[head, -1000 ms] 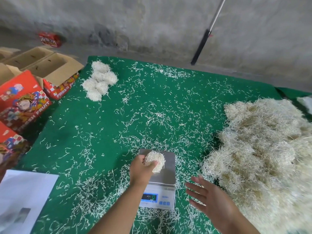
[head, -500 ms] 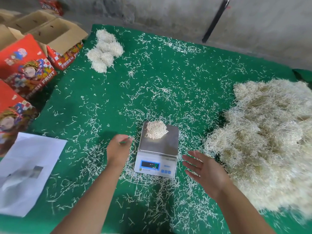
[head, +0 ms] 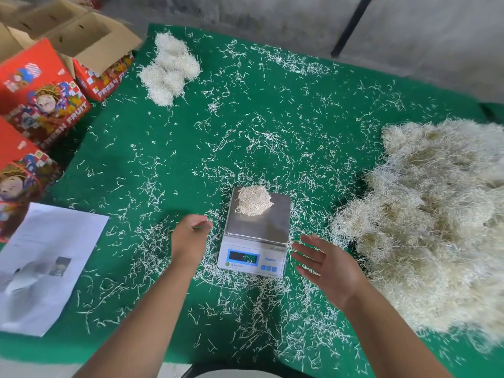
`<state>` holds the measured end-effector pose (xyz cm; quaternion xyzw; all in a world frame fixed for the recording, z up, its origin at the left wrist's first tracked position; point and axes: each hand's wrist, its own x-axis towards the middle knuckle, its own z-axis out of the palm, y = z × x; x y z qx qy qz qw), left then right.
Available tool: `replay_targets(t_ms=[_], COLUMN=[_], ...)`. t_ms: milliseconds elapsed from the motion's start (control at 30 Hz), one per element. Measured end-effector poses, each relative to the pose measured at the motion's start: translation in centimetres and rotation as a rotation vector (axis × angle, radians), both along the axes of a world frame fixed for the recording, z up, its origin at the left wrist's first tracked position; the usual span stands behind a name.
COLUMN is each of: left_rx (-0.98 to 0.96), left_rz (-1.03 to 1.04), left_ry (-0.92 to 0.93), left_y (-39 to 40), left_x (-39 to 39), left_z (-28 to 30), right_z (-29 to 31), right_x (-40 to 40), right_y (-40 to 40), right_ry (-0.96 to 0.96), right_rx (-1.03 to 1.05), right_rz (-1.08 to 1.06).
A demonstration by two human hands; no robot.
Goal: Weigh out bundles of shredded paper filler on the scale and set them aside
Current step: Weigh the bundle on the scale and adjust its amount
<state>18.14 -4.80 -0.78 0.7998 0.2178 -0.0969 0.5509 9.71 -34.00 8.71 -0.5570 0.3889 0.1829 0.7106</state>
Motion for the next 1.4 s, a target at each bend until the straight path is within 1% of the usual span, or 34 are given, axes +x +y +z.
replay_targets(t_ms=[167,333,433,500,567,667,733,833,967,1033,1133,1200,1267,1333,1367,1400], left_rx=[0.003,0.019,0.109,0.167,0.258,0.440,0.535,0.529,0.573,0.591,0.687,0.693,0.641,0.548,0.515,0.470], left_rz=[-0.032,-0.092,-0.176,-0.265,-0.416,-0.669,-0.787,-0.800,-0.831,-0.882,-1.032,-1.117,-1.186,-1.222,-1.206,-1.138], left_ry=[0.010,-0.024,-0.103,-0.189,-0.244,-0.218,-0.189,-0.233,-0.343,-0.356,-0.287,-0.221,-0.138,-0.102,-0.111,-0.102], left_y=[-1.8,-3.4,-4.5,-5.7,-7.5,-10.0,-11.1,-11.6,-10.5,-9.4,-7.8,-6.7,-6.0,-5.5,-5.4,-5.4], left_x=[0.4,0.9,1.8,3.1,4.9,7.0,7.1,5.1,-0.5,-3.4,-7.1,-9.4,-11.5,-13.4,-14.0,-14.2], left_z=[-0.3,-0.4,0.0,0.7,1.0,0.7,0.2,-0.5,-2.5,-3.5,-4.7,-5.1,-4.9,-4.1,-3.5,-2.5], right_z=[-0.7,-1.5,-1.8,-1.9,-1.8,-1.4,-1.0,-0.4,-0.1,-0.3,-0.5,-0.4,-0.4,-0.2,-0.2,-0.2], right_x=[-1.0,-2.2,-3.0,-3.5,-3.8,-4.0,-4.0,-3.9,-4.2,-4.4,-4.6,-4.6,-4.4,-4.1,-4.0,-3.9], right_y=[-1.2,-2.4,-2.9,-3.0,-2.9,-2.5,-2.3,-2.3,-2.5,-2.6,-2.4,-2.1,-1.8,-1.5,-1.3,-1.0], right_ry=[0.031,0.043,0.045,0.053,0.067,0.074,0.080,0.076,0.052,0.057,0.068,0.072,0.080,0.082,0.081,0.079], right_rx=[-0.015,-0.013,-0.009,-0.004,0.000,-0.014,-0.025,-0.034,-0.030,-0.027,-0.017,-0.006,-0.005,-0.004,-0.012,-0.027], right_rz=[-0.013,-0.045,-0.048,-0.051,-0.052,-0.050,-0.061,-0.053,-0.034,-0.037,-0.030,-0.020,-0.017,-0.008,0.008,0.037])
